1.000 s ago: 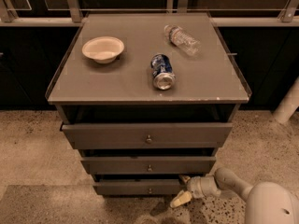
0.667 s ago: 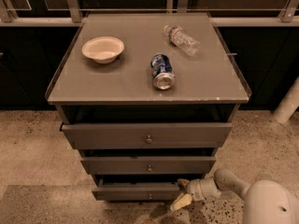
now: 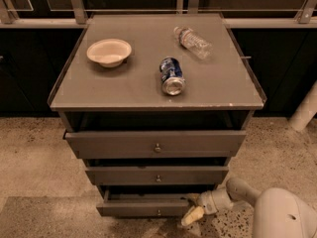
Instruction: Open bottom drawer
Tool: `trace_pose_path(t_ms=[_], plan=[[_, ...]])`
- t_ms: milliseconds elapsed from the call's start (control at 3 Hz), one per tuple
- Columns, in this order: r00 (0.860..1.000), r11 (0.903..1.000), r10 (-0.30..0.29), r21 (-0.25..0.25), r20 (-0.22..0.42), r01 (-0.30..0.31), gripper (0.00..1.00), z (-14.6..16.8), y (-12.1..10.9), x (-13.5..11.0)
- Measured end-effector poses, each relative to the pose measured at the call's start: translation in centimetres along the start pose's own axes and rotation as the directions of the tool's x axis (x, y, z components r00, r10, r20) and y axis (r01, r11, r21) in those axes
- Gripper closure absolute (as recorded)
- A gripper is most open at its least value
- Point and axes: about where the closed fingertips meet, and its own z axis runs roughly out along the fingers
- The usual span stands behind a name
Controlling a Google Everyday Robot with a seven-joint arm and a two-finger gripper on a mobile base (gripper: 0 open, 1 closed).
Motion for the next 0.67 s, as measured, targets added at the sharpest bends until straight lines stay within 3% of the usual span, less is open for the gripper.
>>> trace_pose_path(t_ms=[333,667], plan=[[0.999,0.9900,0.042,-0.135,-0.005,-0.042,0.00,-0.27,3.22,-0.05],[0.999,0.9900,0.042,-0.135,-0.005,-0.042,0.00,-0.26,3.22,-0.05]])
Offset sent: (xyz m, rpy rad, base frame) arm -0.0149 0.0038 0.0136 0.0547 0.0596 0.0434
